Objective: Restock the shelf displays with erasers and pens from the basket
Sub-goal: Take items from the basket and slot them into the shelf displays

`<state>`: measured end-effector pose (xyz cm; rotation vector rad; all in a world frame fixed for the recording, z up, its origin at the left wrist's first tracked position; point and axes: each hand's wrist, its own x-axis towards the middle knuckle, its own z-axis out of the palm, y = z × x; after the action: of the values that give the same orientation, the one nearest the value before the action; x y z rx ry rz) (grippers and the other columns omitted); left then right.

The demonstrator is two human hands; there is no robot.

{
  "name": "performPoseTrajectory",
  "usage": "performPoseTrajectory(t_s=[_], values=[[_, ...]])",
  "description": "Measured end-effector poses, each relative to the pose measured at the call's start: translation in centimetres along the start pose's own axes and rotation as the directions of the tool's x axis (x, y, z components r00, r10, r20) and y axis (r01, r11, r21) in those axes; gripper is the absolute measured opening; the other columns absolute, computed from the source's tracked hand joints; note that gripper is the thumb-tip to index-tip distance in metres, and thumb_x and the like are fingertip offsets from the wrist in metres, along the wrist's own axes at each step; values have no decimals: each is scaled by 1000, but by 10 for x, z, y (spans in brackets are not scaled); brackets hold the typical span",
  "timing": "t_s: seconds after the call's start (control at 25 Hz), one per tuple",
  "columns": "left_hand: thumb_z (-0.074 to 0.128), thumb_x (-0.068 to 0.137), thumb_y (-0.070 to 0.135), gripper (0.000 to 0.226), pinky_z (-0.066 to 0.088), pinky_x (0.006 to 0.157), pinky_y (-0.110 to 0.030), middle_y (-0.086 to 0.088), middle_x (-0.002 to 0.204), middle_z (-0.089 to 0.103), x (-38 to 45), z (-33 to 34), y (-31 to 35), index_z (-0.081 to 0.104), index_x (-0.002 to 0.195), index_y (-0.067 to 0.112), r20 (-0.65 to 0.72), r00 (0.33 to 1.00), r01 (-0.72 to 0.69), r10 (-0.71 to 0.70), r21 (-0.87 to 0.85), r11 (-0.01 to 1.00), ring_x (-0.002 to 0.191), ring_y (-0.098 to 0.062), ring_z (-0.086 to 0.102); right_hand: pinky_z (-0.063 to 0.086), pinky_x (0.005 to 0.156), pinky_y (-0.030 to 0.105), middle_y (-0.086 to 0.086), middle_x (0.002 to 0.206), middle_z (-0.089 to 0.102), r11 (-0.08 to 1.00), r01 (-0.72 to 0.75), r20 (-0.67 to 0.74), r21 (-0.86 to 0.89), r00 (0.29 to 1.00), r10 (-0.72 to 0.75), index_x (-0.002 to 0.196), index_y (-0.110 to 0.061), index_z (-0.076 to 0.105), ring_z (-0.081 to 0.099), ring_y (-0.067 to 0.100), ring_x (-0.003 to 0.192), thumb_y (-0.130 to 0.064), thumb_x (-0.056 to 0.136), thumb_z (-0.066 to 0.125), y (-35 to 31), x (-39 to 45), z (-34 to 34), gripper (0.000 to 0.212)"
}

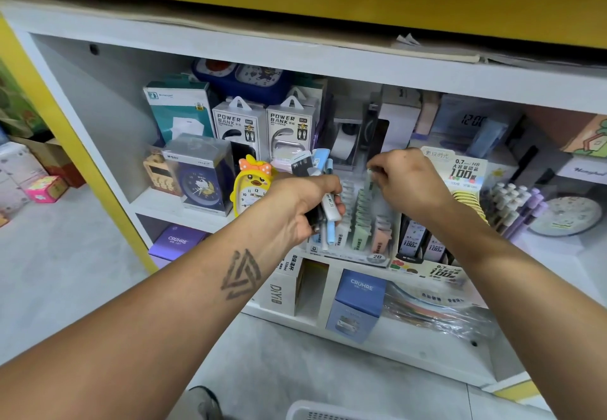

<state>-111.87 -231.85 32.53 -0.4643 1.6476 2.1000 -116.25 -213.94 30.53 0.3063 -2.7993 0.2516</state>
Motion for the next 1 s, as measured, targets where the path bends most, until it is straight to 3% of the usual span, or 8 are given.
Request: performPoseTrajectory(t_s=[0.12,0.32,0.48,0.56,0.68,0.72,0.8,1.0], values=[[58,91,1,14,50,43,-21,-6,64,53,0,-2,1,54,80,8,11,1000,4,-5,10,1000,41,-13,52,45,60,32,15,83,66,998,12,35,-57,999,-10,88,-10,64,58,34,75,0,91,56,-3,0,7,14],[58,91,2,16,49,44,-21,-5,62,53,-1,-5,1,54,76,9,27,1000,6,-7,39,999,38,-12,52,53,65,41,15,78,61,998,61,85,15,994,-62,86,-8,56,60,35,71,8,86,51,-3,0,11,17],[60,89,1,13,51,44,-22,-6,61,55,0,-7,-1,56,79,8,38,999,-11,9,36,999,38,-13,54,50,67,34,13,85,62,964,69,203,-255,979,-16,92,-7,63,61,33,77,7,82,57,-10,0,14,19],[62,87,1,10,51,41,-21,-7,60,57,0,-7,-1,58,79,7,45,999,-31,29,37,999,38,-13,55,53,75,34,14,98,65,970,70,249,-233,969,-10,99,-8,65,63,32,87,0,87,58,-14,-1,12,16],[67,83,0,8,49,41,-23,-9,60,60,0,-3,-3,62,87,5,56,996,-77,73,68,995,39,-15,57,52,83,33,5,110,70,995,-26,100,92,995,17,115,-15,69,65,24,96,-9,96,55,-18,0,-3,24],[68,82,0,10,49,41,-23,-10,60,61,1,-1,-4,62,89,4,60,995,-90,86,79,993,40,-16,58,52,79,32,-1,103,73,944,-112,59,310,993,98,112,-19,71,66,19,89,-16,98,57,-21,-1,-11,20],[69,80,-1,12,50,42,-24,-10,57,62,0,6,-6,63,89,3,72,992,-111,104,97,989,40,-17,59,51,63,30,-6,80,73,666,-253,127,702,964,232,93,-23,73,65,12,67,-31,98,62,-26,-7,-30,14],[70,77,-8,19,51,43,-26,-13,56,62,-4,24,-13,63,94,-2,88,984,-166,156,121,979,40,-20,58,39,45,25,-4,55,57,526,-314,232,790,948,218,77,-13,75,46,12,51,-32,83,80,-24,-28,-48,21]])
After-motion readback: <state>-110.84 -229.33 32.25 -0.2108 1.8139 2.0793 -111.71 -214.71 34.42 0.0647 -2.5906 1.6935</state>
